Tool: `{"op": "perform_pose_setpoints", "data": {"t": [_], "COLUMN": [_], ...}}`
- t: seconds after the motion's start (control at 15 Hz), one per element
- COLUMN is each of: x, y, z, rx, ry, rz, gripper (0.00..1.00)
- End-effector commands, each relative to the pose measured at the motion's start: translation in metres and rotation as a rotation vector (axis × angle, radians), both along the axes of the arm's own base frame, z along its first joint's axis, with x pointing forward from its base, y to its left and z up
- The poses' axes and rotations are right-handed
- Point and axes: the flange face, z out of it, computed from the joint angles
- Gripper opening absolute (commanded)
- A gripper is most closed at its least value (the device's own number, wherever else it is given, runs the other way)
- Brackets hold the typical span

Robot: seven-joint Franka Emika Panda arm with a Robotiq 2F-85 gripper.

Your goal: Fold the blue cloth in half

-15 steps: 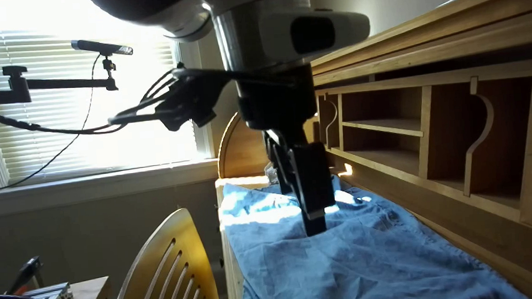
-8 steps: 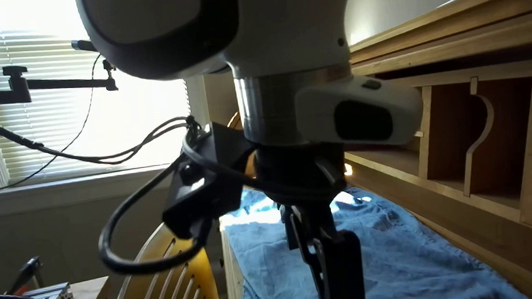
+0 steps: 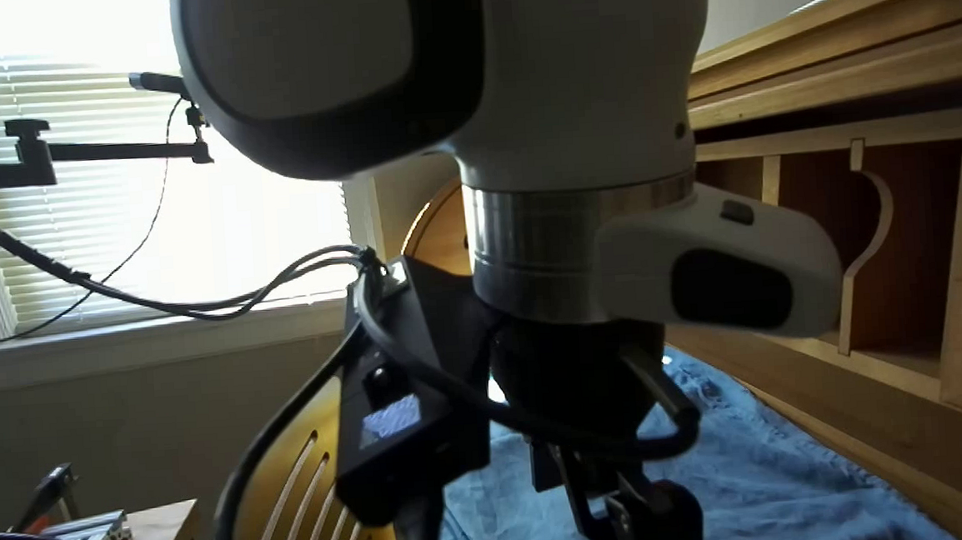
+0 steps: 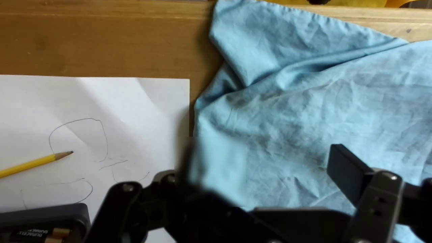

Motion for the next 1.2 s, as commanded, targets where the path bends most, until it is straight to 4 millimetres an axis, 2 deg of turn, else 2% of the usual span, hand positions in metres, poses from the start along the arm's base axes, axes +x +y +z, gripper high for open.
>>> {"op": "perform_pose_setpoints", "data": {"t": [0.0,0.53,0.87,1.13], "x": [0.003,0.031,0.047,0.057], "y": [-0.004,-0.007,-0.02,-0.023], "z": [-0.008,-0.05,-0.067,-0.08], "rx": [0.015,0.098,0.072,0.1], "ry": [-0.009,-0.09,-0.101,-0.124], "rz": [-0.008,0.072,0.117,0.116], "gripper": [1.0,1.0,1.0,1.0]}}
